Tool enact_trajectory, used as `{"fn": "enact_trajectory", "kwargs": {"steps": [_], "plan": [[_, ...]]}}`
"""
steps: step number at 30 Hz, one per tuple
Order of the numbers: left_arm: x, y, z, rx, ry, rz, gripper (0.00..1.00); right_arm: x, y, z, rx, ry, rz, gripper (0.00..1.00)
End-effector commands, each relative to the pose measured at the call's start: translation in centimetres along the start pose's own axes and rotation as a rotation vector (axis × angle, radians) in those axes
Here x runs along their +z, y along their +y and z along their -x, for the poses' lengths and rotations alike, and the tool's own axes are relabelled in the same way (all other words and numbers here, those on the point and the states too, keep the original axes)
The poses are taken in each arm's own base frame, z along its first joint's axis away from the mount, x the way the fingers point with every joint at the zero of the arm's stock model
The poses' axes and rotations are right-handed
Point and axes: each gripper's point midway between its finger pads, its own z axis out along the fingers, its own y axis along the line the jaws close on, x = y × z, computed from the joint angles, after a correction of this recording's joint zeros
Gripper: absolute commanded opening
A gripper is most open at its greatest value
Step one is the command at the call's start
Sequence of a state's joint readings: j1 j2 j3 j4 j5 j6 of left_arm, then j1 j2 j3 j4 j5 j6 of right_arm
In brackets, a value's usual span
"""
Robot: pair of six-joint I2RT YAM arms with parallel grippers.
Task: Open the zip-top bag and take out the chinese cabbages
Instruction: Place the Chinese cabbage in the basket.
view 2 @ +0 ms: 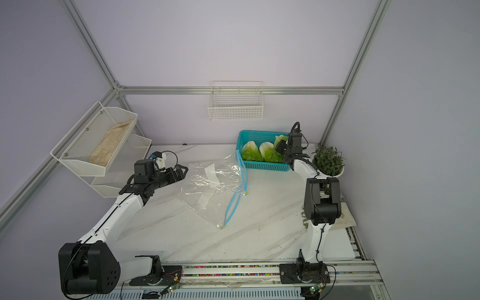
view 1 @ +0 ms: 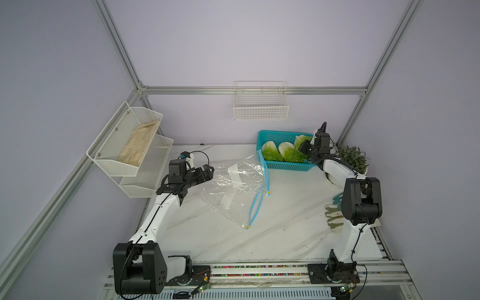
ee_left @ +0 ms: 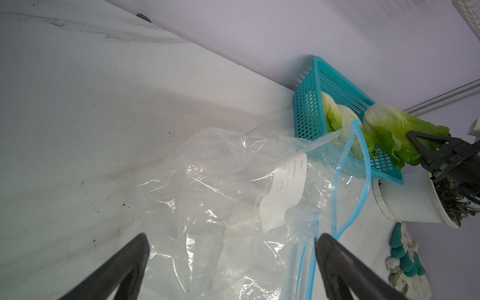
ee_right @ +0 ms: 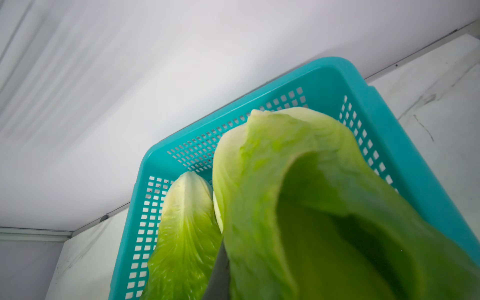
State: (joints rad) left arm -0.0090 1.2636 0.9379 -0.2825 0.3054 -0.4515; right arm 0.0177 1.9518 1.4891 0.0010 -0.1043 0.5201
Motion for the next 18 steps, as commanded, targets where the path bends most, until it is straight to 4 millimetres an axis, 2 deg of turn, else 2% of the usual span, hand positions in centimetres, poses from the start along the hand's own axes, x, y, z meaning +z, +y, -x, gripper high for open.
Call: {"fn": "enact_trajectory", "kwargs": {"steps": [1, 7, 11, 14, 15, 18], "plan": [[-0.5, -1.2, 1.0, 0.049, -0.028, -0.009, 1.00, 0.9, -0.5, 1.2, -0.019, -0.029, 0.014, 0.00], [0.0, -2.1, 0.6, 0.067, -0.014, -0.024, 1.00, 3.7, -1.3, -2.0, -0.012, 0.118, 0.060, 0.00], [0.1, -2.3, 0.5, 0.071, -0.015, -0.028, 1.00, 3.7, 0.1, -4.0, 0.026, 0.198, 0.151, 0.00], [0.1, -2.4, 0.5, 0.072, -0.015, -0.031, 1.00, 2.8, 1.2, -4.0, 0.040, 0.215, 0.186, 0.00], [0.1, -2.4, 0.5, 0.073, -0.017, -0.032, 1.00, 2.4, 1.4, -3.8, 0.044, 0.210, 0.189, 0.07], [0.1, -2.7, 0.6, 0.076, -0.018, -0.037, 1.00, 0.7, 1.7, -2.6, 0.063, 0.177, 0.168, 0.37]]}}
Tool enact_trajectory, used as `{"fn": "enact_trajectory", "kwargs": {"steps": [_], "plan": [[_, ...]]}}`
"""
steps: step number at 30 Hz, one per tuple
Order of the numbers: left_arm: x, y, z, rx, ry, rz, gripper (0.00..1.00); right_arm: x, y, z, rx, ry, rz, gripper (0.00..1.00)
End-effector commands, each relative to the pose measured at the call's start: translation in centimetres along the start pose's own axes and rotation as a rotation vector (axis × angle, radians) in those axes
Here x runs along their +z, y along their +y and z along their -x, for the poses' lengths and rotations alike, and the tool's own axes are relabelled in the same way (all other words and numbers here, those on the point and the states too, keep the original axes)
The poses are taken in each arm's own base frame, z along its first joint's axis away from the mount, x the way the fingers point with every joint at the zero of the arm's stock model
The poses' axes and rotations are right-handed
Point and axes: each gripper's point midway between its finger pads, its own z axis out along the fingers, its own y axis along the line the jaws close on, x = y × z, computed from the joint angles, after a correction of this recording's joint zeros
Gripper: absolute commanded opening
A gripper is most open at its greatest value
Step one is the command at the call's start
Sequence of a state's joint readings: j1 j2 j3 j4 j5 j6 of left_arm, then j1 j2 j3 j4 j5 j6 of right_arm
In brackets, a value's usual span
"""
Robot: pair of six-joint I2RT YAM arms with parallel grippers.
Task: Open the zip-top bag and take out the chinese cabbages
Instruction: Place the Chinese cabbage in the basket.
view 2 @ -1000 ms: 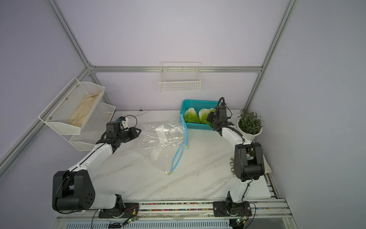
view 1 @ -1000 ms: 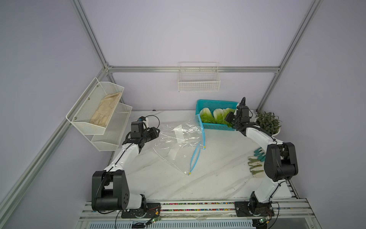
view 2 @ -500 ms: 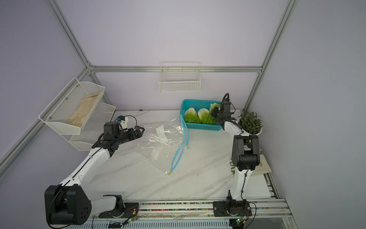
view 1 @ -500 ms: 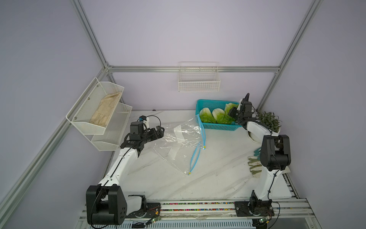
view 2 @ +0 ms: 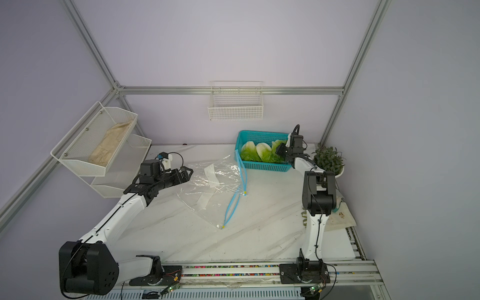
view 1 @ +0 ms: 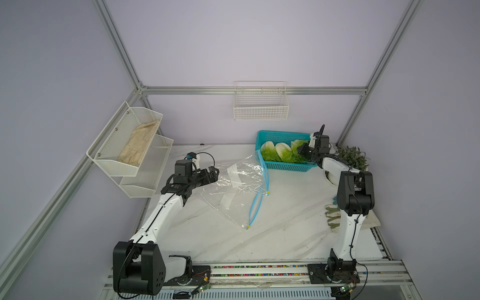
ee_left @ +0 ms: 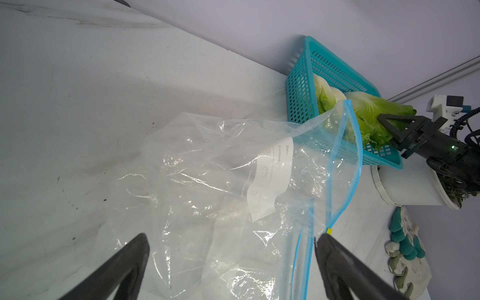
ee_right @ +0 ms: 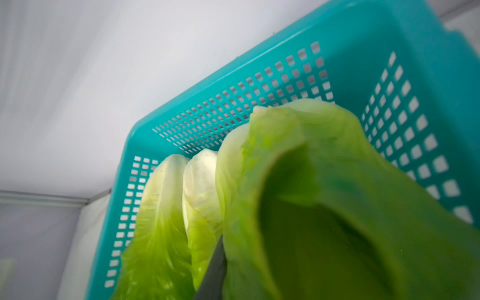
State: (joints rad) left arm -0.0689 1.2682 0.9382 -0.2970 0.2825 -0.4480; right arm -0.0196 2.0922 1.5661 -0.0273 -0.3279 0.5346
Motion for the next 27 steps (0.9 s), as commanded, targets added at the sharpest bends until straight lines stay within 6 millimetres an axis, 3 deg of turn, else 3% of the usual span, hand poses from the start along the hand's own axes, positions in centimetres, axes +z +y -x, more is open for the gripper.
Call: {"fn": "enact_trajectory", "kwargs": {"steps": [1, 5, 10, 13, 17, 20, 24, 27], "plan": [[-0.4, -1.2, 1.9, 0.047, -0.055, -0.023, 1.00, -3.1, 2.9, 0.5, 0.007, -0.007, 0.038, 0.42], [-0.4, -1.4, 2.2, 0.060, -0.067, -0.021, 1.00, -6.2, 3.3, 1.1, 0.003, -0.061, 0.003, 0.55], [-0.8, -1.3, 2.6, 0.082, -0.101, -0.011, 1.00, -8.8, 4.0, 3.0, -0.022, -0.143, -0.031, 0.55], [-1.2, -1.4, 3.0, 0.103, -0.151, -0.016, 1.00, -6.8, 3.3, 3.4, -0.044, -0.131, -0.048, 0.46], [-1.4, -0.8, 3.0, 0.137, -0.191, 0.007, 1.00, -1.8, 0.9, 2.3, -0.046, -0.026, -0.097, 0.34], [-1.6, -0.3, 2.6, 0.155, -0.194, 0.027, 1.00, 0.2, -0.9, 0.9, -0.046, 0.022, -0.135, 0.24], [-2.0, 0.1, 2.5, 0.176, -0.213, 0.051, 1.00, 0.5, -2.1, -1.2, -0.025, 0.071, -0.146, 0.18], [-2.3, 0.4, 2.5, 0.209, -0.232, 0.066, 1.00, -0.7, -1.0, -0.9, -0.031, 0.053, -0.110, 0.20]]}}
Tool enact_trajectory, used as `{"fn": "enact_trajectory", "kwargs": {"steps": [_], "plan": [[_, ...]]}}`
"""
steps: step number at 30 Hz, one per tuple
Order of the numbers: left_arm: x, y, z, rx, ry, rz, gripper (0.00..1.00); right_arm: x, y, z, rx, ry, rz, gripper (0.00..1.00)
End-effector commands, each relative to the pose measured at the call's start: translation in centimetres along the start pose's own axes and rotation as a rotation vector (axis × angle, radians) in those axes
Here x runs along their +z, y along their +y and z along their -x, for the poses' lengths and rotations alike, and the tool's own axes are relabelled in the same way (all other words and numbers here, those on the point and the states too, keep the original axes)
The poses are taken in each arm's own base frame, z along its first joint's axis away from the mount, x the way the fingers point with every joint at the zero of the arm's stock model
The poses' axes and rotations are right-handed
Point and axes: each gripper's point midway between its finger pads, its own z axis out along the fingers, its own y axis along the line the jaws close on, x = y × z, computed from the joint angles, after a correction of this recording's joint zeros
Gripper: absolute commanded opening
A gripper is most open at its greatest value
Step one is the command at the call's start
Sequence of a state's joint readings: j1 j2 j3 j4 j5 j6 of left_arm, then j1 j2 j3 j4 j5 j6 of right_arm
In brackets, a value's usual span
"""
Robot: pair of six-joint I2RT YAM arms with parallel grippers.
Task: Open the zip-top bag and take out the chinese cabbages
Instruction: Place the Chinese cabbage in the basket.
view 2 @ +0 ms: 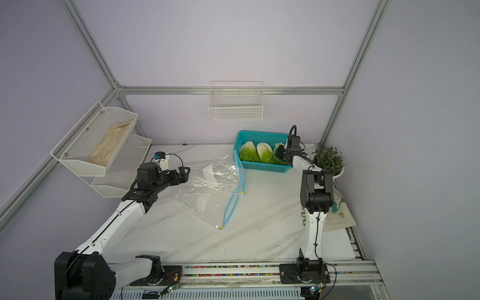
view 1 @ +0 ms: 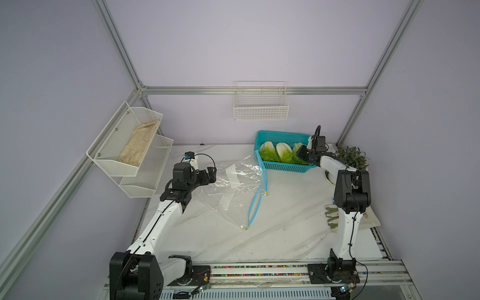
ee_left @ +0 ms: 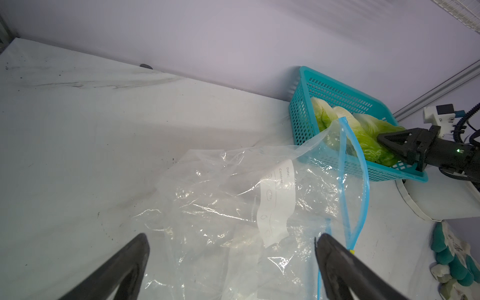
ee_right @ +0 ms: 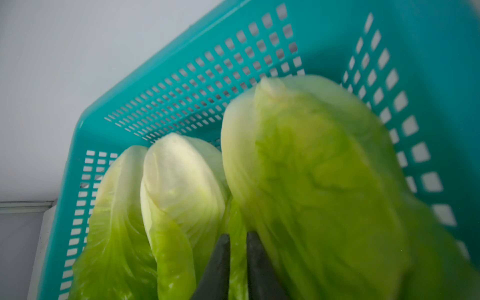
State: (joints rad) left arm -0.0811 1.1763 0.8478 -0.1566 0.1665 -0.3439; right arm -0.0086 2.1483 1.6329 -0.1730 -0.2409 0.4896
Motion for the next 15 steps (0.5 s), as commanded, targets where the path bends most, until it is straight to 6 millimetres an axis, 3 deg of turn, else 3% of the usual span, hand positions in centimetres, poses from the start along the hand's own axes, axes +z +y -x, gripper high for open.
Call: {"fn": "enact_trajectory", "kwargs": {"steps": [1, 5, 8, 15], "plan": [[-0.7, 0.4, 0.7, 0.075, -0.073, 0.029, 1.00, -2.9, 1.8, 1.1, -0.025, -0.034, 0.039, 0.24], [-1.6, 3.1, 0.4, 0.089, -0.125, 0.173, 1.00, -6.5, 3.5, 2.1, -0.064, -0.125, 0.093, 0.50], [-2.4, 4.6, -0.4, 0.120, -0.171, 0.235, 1.00, -9.7, 4.4, 2.2, -0.106, -0.206, 0.135, 0.61], [-4.0, 7.5, -2.7, 0.188, -0.238, 0.335, 1.00, -16.4, 3.4, -0.5, -0.291, -0.450, 0.087, 0.97]]}}
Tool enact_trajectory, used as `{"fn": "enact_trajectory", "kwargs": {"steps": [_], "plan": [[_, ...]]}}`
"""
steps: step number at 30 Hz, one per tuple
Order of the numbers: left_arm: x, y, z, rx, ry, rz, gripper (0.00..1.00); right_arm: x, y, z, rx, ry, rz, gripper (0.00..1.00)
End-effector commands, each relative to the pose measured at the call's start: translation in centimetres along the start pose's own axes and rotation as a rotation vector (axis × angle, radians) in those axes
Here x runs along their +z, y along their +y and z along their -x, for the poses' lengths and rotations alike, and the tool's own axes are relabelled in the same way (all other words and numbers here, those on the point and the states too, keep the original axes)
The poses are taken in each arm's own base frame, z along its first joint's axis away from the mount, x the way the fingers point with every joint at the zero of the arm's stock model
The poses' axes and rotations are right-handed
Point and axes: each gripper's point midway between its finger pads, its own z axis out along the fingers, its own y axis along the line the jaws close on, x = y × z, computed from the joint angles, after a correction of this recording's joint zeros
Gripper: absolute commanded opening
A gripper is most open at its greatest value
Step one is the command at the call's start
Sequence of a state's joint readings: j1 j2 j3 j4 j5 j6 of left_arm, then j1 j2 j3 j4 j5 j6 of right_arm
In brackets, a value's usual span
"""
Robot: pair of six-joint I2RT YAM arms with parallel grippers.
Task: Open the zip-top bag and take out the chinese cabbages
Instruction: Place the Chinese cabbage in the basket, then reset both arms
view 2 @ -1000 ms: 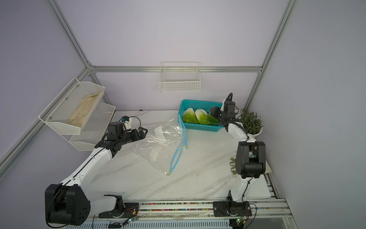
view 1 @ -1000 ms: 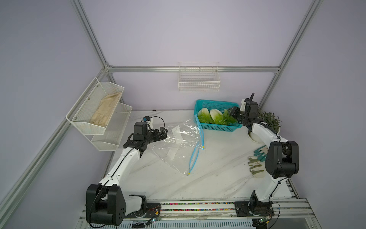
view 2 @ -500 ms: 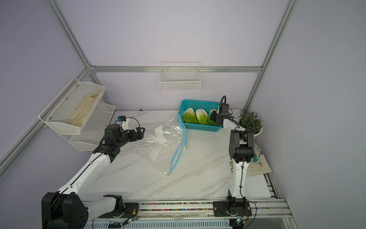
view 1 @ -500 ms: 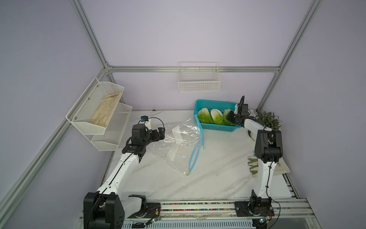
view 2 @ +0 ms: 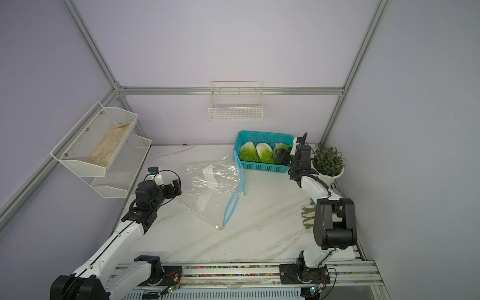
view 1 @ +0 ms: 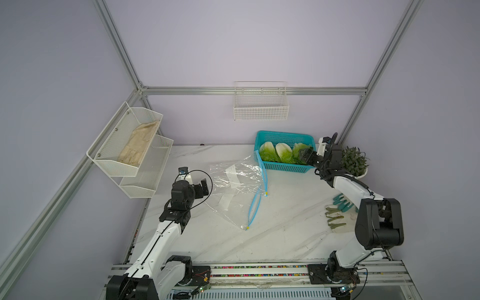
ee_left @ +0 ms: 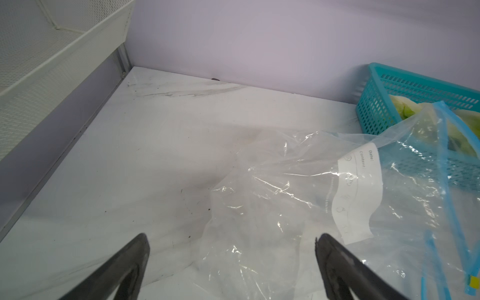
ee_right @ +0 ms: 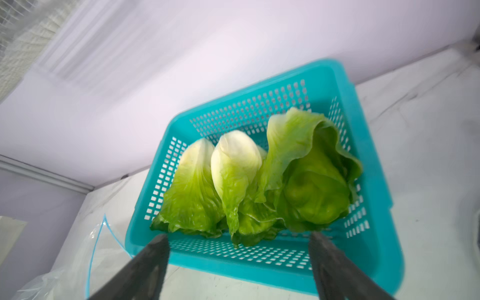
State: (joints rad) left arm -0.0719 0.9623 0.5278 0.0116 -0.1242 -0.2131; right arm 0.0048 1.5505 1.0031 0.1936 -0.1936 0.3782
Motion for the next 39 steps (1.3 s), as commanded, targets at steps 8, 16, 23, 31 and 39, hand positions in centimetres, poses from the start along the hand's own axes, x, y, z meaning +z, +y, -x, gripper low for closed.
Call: {"fn": "enact_trajectory", "kwargs": {"steps": [8, 16, 23, 31, 39], "plan": [[2.1, 1.8, -1.1, 0.110, -0.172, 0.057, 1.00, -5.4, -5.8, -3.8, -0.164, -0.272, -0.290, 0.97], [4.5, 1.9, -1.5, 0.165, -0.216, 0.066, 1.00, -4.4, -8.7, -6.7, -0.282, -0.295, -0.367, 0.97], [7.8, 2.6, -2.6, 0.170, -0.173, 0.070, 1.00, -2.2, -8.4, -9.9, -0.360, -0.271, -0.256, 0.97], [8.7, 3.2, -3.4, 0.158, -0.167, 0.091, 1.00, -1.2, -7.8, -10.6, -0.375, -0.206, -0.207, 0.97], [8.6, 3.6, -3.3, 0.150, -0.174, 0.116, 1.00, -0.9, -8.3, -10.6, -0.356, -0.190, -0.218, 0.97]]}}
